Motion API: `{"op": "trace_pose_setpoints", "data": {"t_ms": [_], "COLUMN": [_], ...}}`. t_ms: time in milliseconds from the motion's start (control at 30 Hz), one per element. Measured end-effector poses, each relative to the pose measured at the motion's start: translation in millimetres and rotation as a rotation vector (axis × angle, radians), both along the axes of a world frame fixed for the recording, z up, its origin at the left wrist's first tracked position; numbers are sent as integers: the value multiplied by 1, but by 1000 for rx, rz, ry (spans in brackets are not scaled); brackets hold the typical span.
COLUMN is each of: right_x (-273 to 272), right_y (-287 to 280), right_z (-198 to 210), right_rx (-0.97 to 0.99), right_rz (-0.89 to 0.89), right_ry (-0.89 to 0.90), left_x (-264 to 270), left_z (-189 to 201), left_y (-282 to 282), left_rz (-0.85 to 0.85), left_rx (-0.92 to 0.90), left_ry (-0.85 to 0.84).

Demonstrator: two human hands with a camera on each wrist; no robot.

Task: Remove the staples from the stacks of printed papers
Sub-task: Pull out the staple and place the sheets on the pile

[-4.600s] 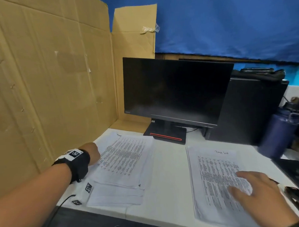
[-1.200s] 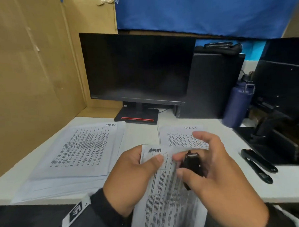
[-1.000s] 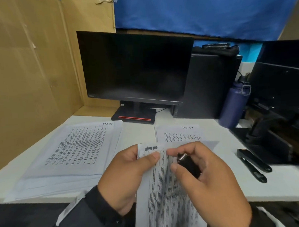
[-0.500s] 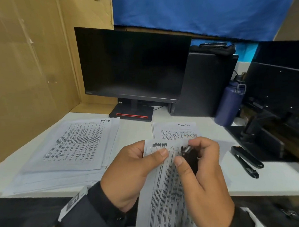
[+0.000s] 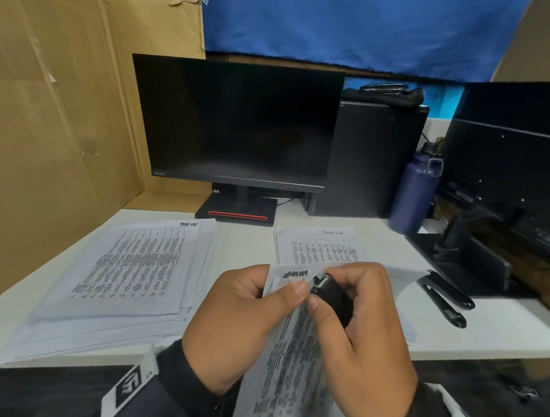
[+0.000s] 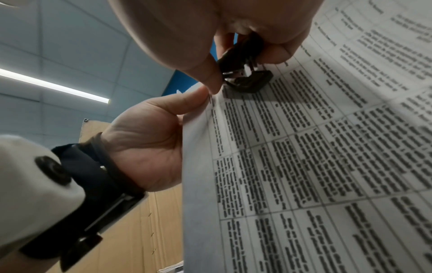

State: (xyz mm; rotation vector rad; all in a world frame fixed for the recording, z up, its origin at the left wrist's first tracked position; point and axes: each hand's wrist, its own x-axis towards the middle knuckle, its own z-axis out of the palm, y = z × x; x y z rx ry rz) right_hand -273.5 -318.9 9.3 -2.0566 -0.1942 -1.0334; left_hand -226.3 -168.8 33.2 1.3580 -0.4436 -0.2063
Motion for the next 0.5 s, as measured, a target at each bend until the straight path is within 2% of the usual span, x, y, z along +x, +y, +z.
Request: {"op": "trace_pose_setpoints", "data": {"t_ms": [167, 333, 500], "right_x": [1, 1, 0], "right_y": [0, 0, -2], "right_z": [-2, -3, 1], "right_rx": [-41, -104, -15], "right_rz": [0, 11, 88], "right_ry": [-11, -28, 25], "left_x": [-2, -2, -3], "left_z": [-1, 1, 1], "left_y": [-1, 0, 1], "left_rz": [45, 58, 71], "left_rx": [91, 106, 85], "left_ry": [-61, -94, -103]}}
